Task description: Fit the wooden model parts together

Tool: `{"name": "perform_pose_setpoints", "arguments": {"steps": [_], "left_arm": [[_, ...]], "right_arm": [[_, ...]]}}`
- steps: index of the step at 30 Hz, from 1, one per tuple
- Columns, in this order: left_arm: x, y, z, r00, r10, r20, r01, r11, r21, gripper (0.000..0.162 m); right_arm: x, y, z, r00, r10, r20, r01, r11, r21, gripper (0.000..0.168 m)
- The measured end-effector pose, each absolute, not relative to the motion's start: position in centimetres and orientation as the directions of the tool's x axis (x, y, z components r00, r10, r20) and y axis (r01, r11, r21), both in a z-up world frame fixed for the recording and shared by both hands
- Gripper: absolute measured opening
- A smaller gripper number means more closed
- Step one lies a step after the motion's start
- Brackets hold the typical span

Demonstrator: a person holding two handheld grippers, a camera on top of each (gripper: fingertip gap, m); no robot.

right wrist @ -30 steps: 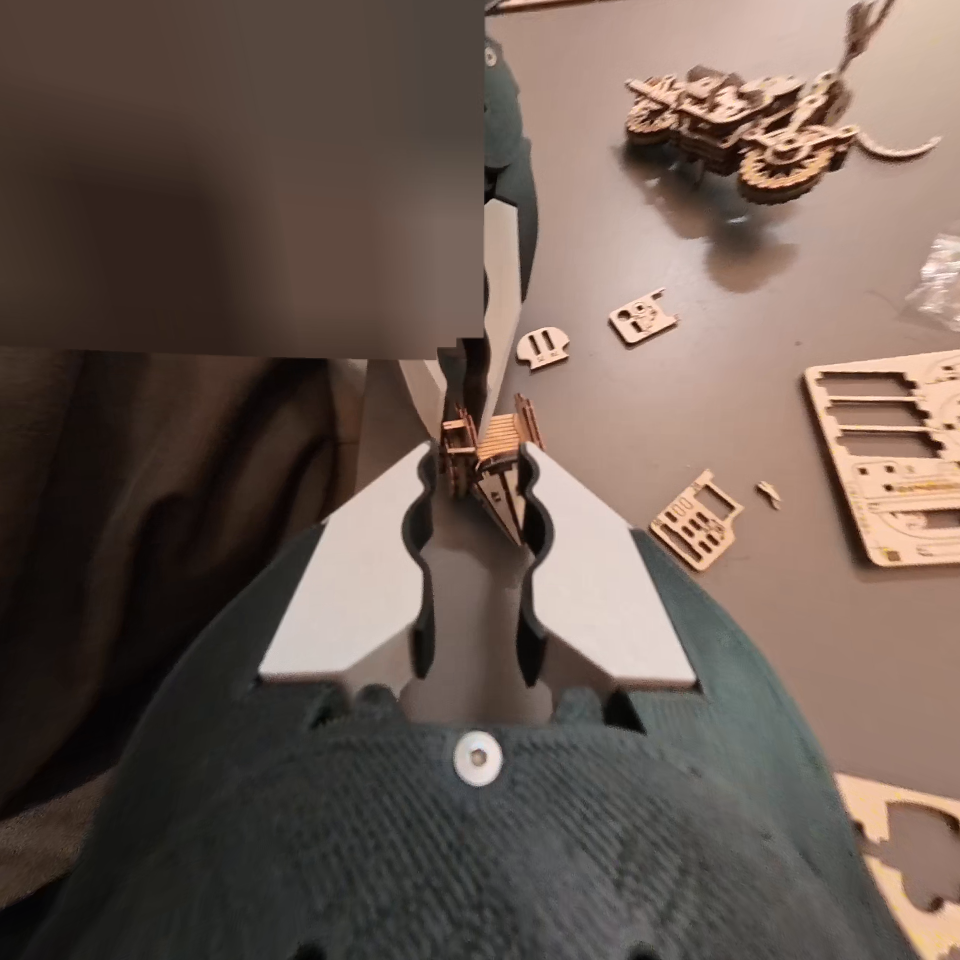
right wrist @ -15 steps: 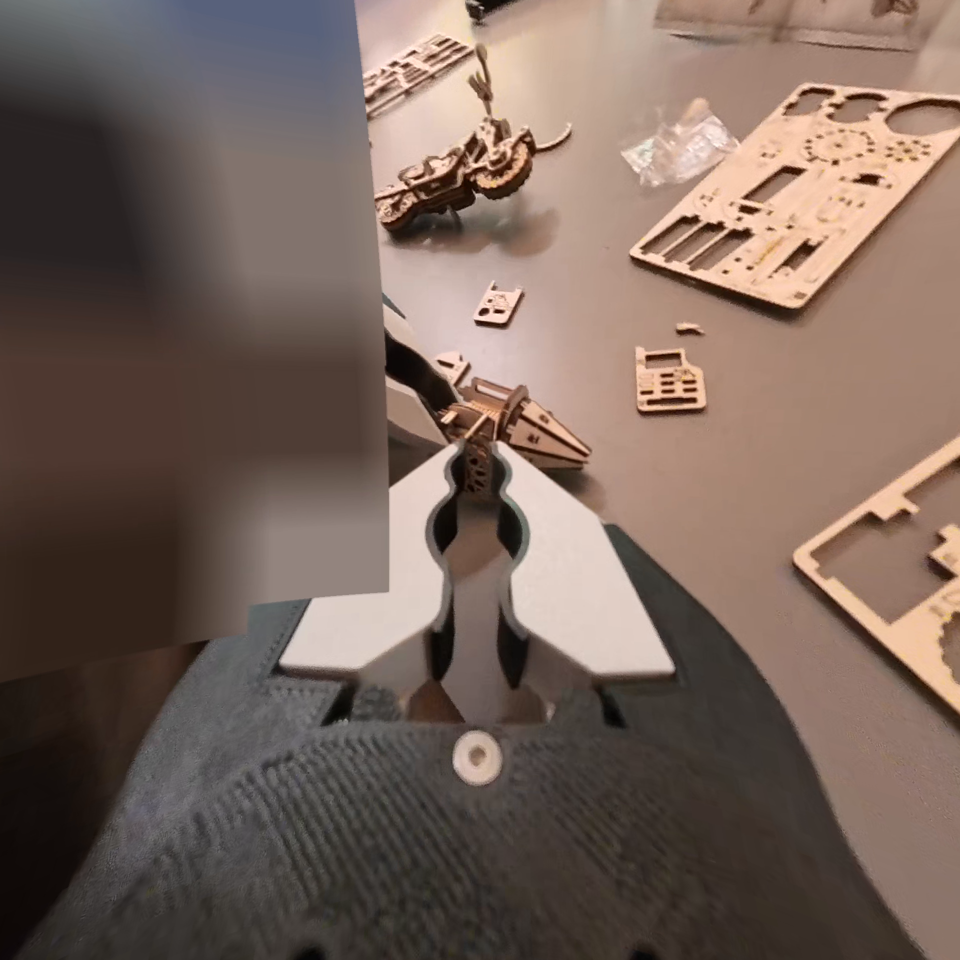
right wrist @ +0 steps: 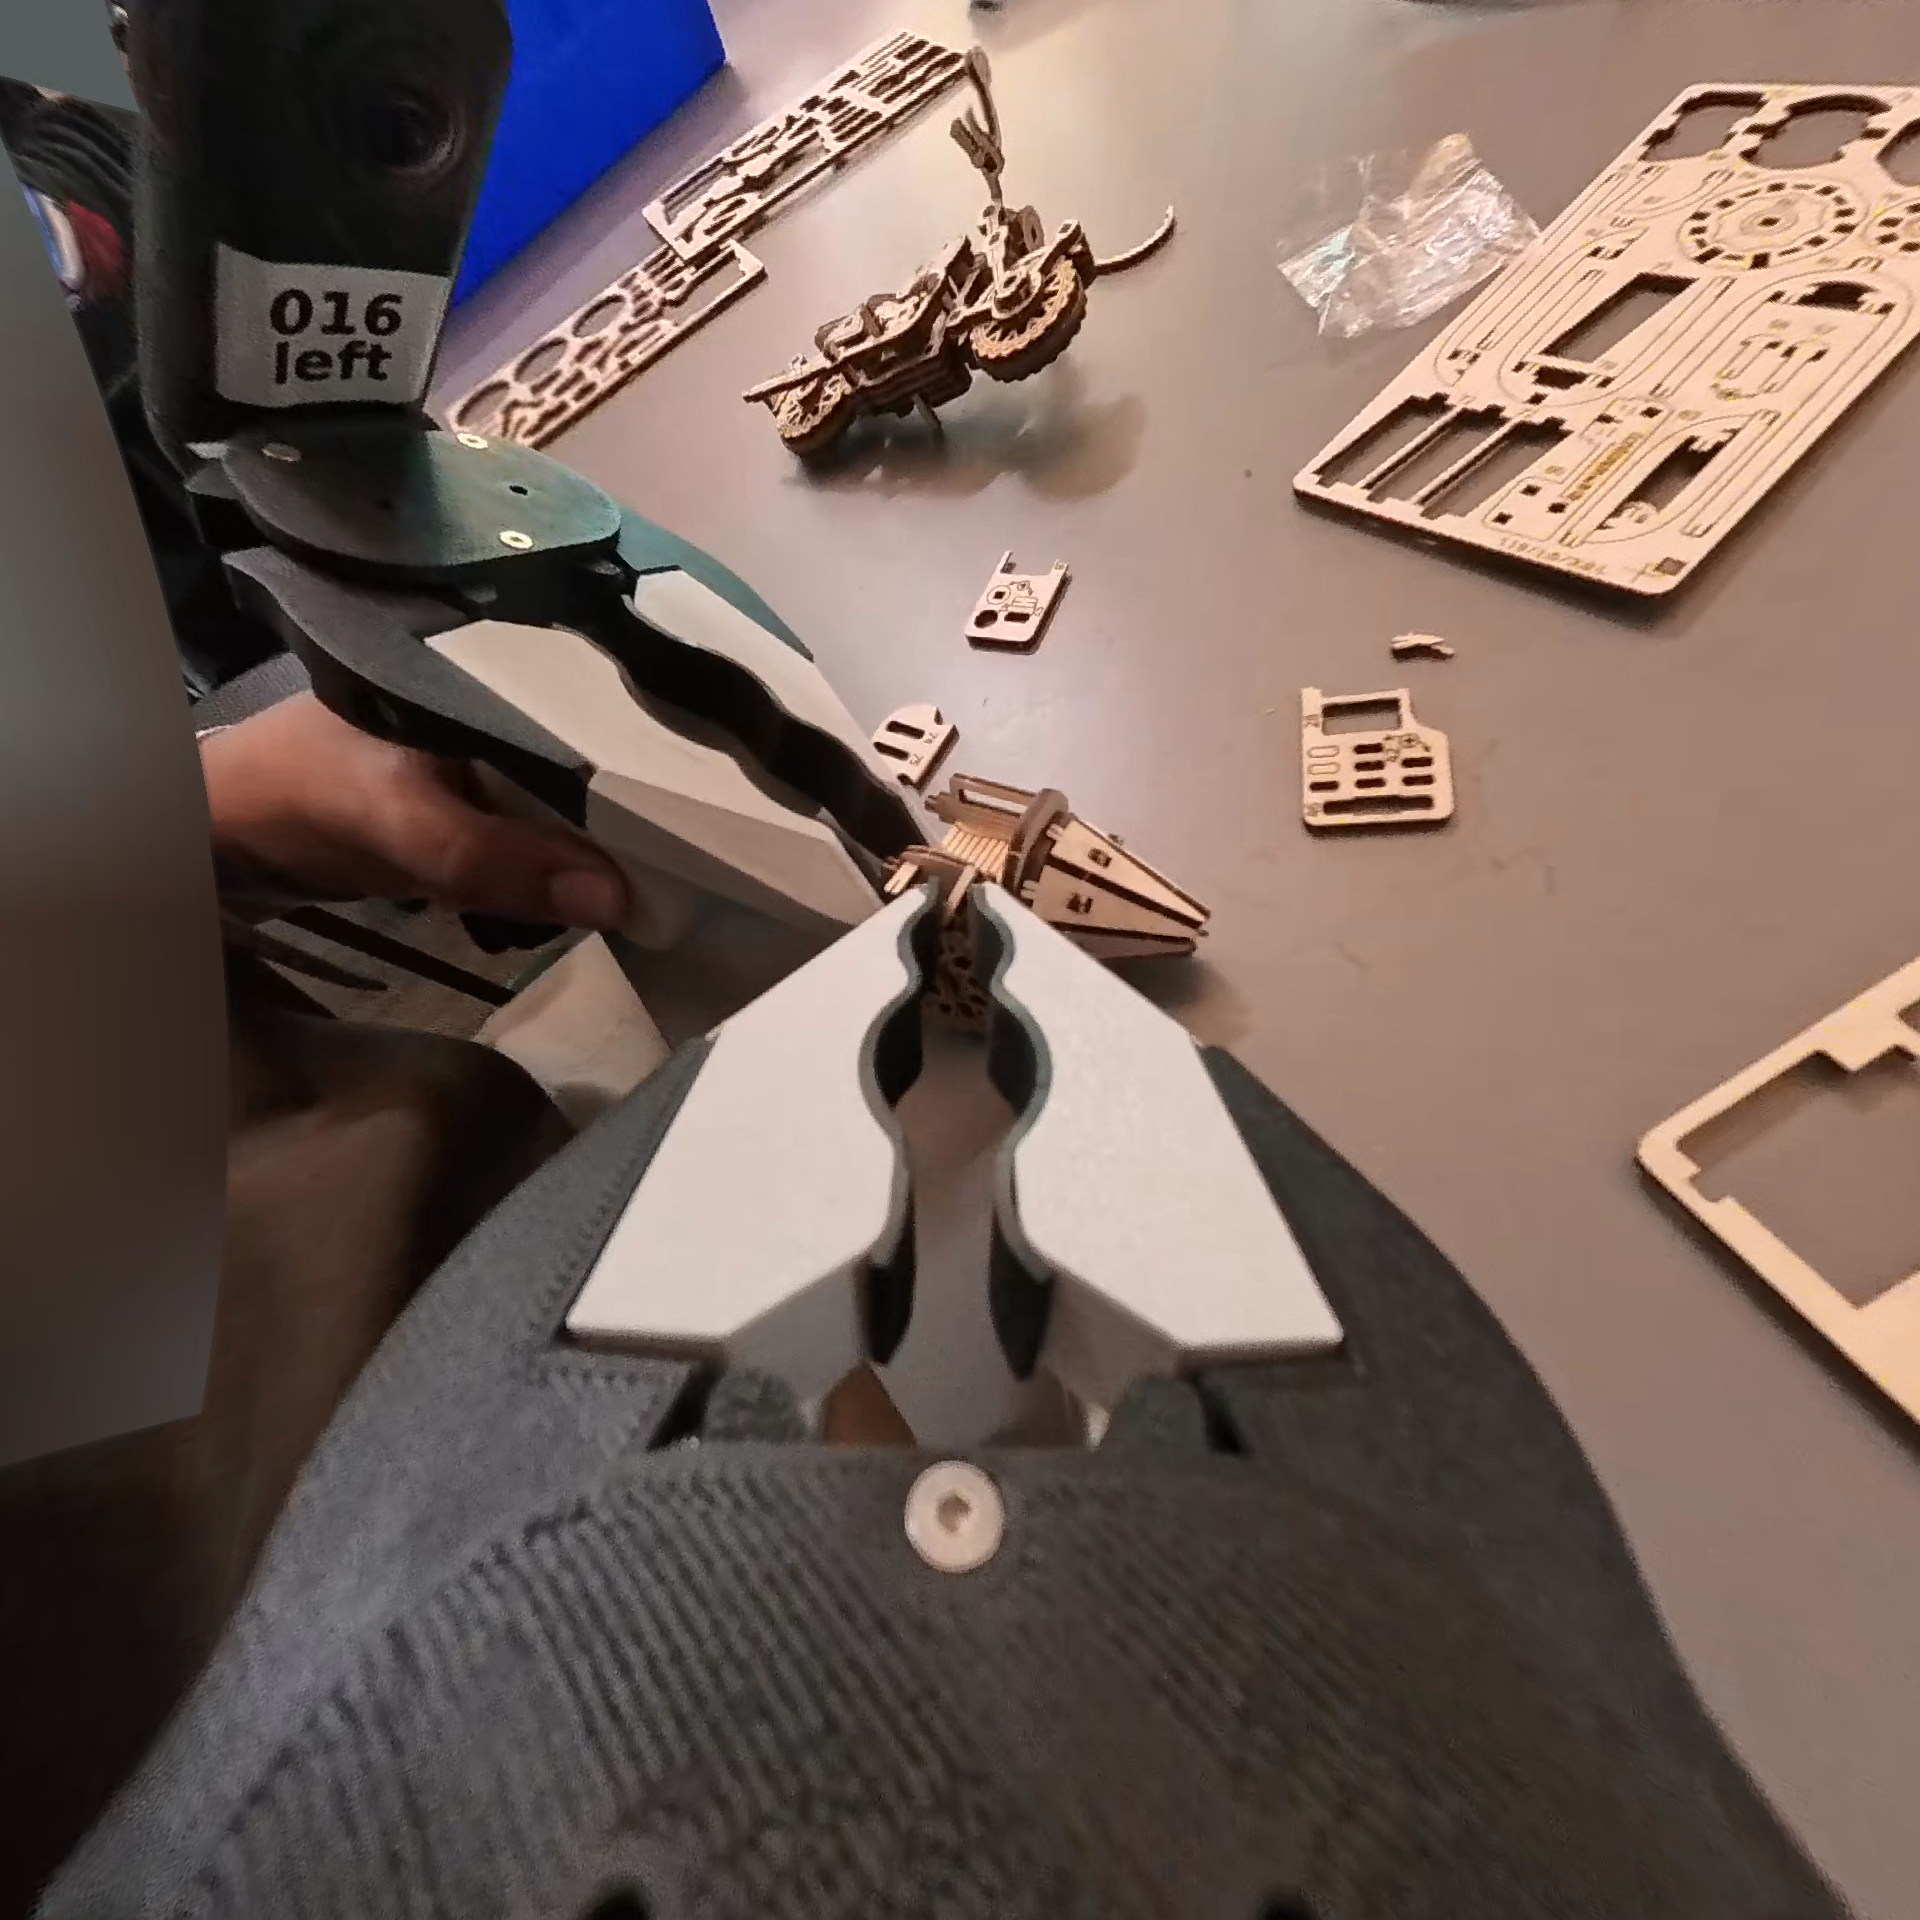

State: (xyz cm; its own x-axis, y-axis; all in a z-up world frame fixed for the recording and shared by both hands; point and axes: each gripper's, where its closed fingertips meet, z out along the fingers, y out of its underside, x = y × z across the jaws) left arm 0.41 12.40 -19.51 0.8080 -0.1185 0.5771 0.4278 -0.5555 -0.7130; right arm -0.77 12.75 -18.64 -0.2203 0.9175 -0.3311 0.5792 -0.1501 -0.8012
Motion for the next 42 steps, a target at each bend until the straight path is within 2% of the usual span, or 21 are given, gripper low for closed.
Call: {"name": "perform_pose_setpoints", "arguments": {"steps": [3,9,11,14,18,23,35,37,42], "left_arm": [[0.4,12.4,-19.5,0.801,-0.118,0.586,0.437,-0.554,-0.709,0.011],[-0.5,12.1,-18.0,0.777,-0.160,0.608,0.468,-0.498,-0.730,0.029],[-0.7,11.8,-16.5,0.765,-0.221,0.606,0.474,-0.445,-0.760,0.025],[0.1,11.3,-14.9,0.701,-0.328,0.633,0.490,-0.423,-0.762,0.009],[2.0,10.7,-14.5,0.625,-0.417,0.660,0.470,-0.474,-0.745,0.009],[3.0,10.2,-14.7,0.617,-0.455,0.642,0.419,-0.501,-0.757,0.000],[3.2,9.9,-14.0,0.552,-0.487,0.677,0.454,-0.505,-0.734,0.000],[3.1,10.0,-14.1,0.556,-0.476,0.681,0.460,-0.507,-0.729,0.009],[3.5,9.7,-14.0,0.541,-0.500,0.677,0.445,-0.513,-0.734,0.001]], "right_arm": [[-0.7,13.3,-18.4,-0.211,0.913,-0.348,0.565,-0.176,-0.806,0.001],[-0.2,13.0,-16.8,-0.304,0.842,-0.447,0.521,-0.246,-0.817,0.001],[0.2,12.3,-16.0,-0.376,0.810,-0.450,0.503,-0.230,-0.833,0.001],[1.0,11.1,-15.5,-0.467,0.778,-0.421,0.491,-0.168,-0.855,0.001],[1.9,9.5,-15.9,-0.537,0.742,-0.401,0.512,-0.091,-0.854,0.001],[2.3,9.0,-15.4,-0.567,0.723,-0.395,0.495,-0.085,-0.865,0.000],[2.5,9.5,-14.1,-0.577,0.684,-0.447,0.471,-0.168,-0.866,0.001],[2.6,9.3,-14.1,-0.584,0.675,-0.450,0.475,-0.166,-0.864,0.001],[2.8,8.9,-14.5,-0.592,0.661,-0.460,0.496,-0.151,-0.855,0.000]]}}
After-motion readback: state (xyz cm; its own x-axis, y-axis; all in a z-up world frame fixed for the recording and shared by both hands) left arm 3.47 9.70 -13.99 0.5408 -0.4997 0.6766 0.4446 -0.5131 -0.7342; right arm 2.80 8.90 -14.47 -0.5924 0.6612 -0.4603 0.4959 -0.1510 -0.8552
